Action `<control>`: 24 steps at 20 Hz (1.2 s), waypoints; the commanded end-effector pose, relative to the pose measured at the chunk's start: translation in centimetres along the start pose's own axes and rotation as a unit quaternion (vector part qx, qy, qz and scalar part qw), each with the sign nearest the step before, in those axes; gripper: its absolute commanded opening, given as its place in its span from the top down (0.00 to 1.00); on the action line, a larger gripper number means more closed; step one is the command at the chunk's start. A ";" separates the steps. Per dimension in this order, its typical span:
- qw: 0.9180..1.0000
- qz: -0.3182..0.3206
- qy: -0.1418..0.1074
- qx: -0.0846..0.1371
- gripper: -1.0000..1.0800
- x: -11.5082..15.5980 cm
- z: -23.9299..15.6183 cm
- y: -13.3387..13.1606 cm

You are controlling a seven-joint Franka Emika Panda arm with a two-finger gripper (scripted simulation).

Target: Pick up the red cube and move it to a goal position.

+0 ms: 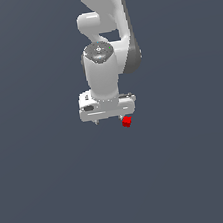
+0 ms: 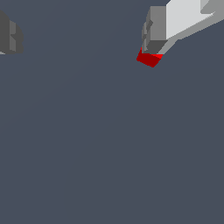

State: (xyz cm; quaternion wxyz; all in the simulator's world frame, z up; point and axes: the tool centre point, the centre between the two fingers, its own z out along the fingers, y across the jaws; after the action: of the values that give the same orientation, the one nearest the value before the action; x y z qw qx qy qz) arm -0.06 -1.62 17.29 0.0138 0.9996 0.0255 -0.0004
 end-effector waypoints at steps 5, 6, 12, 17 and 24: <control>1.000 0.005 0.000 0.000 0.04 -0.2 0.3 -0.2; 1.000 0.007 0.000 0.000 0.04 -0.3 0.5 -0.2; 0.999 0.034 0.000 0.002 0.04 -1.5 2.3 -1.2; 0.997 0.072 -0.001 0.004 0.04 -3.1 4.9 -2.6; 0.990 0.140 -0.002 0.008 0.04 -5.5 9.5 -5.6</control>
State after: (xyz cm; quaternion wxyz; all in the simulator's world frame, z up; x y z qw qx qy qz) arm -5.27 2.84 8.64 0.0064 0.9950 -0.1001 -0.0005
